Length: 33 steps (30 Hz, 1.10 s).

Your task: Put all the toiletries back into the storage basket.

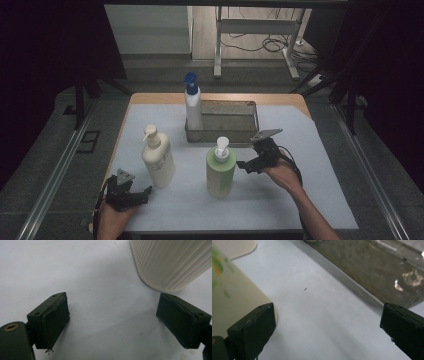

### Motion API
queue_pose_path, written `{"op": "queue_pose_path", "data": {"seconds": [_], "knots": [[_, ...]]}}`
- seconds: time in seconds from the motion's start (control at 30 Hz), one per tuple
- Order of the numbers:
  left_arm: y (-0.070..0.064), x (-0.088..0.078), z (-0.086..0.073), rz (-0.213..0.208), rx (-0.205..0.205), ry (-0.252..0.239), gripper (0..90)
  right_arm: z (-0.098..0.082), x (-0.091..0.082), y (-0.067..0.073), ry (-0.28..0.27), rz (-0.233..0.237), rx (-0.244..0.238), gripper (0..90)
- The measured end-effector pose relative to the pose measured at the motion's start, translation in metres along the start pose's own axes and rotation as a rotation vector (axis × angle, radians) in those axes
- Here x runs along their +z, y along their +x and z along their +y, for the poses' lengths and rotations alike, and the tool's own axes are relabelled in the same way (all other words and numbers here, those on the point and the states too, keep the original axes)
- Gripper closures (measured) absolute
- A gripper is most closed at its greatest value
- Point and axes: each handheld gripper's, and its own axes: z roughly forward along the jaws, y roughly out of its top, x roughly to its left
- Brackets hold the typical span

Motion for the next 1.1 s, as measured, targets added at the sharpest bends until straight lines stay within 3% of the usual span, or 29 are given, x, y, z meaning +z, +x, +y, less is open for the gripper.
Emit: {"op": "queue_pose_path", "data": {"seconds": [0.63, 1.1], "knots": [[0.0, 0.0, 0.0, 0.0, 0.0, 0.0, 10.7, -0.035, -0.014, 0.029, -0.022, 0.078, -0.039, 0.2], [0.0, 0.0, 0.0, 0.0, 0.001, 0.0, 10.8, -0.031, -0.022, 0.059, -0.054, 0.139, -0.112, 0.0]]}}
